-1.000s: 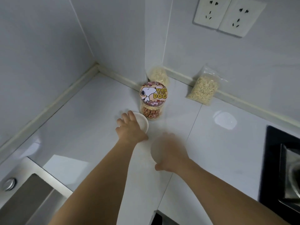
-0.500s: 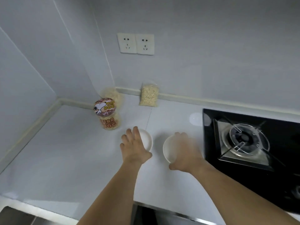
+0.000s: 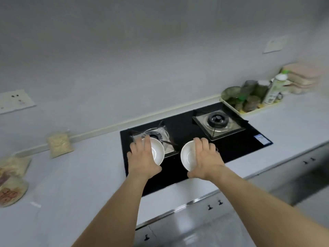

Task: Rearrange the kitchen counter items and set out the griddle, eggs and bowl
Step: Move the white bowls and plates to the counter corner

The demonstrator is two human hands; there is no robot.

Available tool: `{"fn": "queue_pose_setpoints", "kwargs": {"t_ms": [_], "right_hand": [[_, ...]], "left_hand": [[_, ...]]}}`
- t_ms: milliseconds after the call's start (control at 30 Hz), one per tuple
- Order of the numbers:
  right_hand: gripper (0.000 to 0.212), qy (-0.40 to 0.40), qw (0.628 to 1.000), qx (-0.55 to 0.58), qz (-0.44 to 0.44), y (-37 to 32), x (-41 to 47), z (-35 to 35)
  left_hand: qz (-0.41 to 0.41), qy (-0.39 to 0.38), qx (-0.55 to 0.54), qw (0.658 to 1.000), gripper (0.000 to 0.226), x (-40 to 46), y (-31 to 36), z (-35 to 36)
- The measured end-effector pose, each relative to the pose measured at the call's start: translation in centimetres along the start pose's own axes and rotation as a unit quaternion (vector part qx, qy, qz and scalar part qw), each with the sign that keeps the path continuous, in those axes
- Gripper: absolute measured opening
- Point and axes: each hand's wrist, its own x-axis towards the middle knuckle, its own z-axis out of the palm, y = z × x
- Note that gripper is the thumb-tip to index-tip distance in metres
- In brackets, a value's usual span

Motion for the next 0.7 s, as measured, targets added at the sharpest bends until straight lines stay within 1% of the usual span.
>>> {"fn": "queue_pose_setpoints", "kwargs": {"t_ms": [67,167,333,533,700], "right_hand": [[0.124,0.015,0.998,0.008,0.055,5.9,-1.9,-1.6],[0.125,0.036,0.994,0.001,0.108,12.7,-4.2,-3.5],[0.124,0.056,0.983,-0.002,0.175,21.3,-6.3,-5.3],[0.12,0.074,0.971,0.008,0.226,29.4,-5.5,-6.3],[0.117,0.087,0.963,0.018,0.255,36.2,-2.4,-7.7]], "left_hand": [[0.056,0.004,-0.002,0.998,0.119,0.1,5.7,0.3],[0.125,0.01,-0.001,0.992,0.12,0.4,13.1,0.3],[0.231,0.018,0.014,0.973,0.12,1.6,23.3,0.3],[0.301,0.035,0.006,0.953,0.123,5.1,32.8,1.3],[0.315,0.053,-0.023,0.947,0.118,9.3,41.0,3.1]]}}
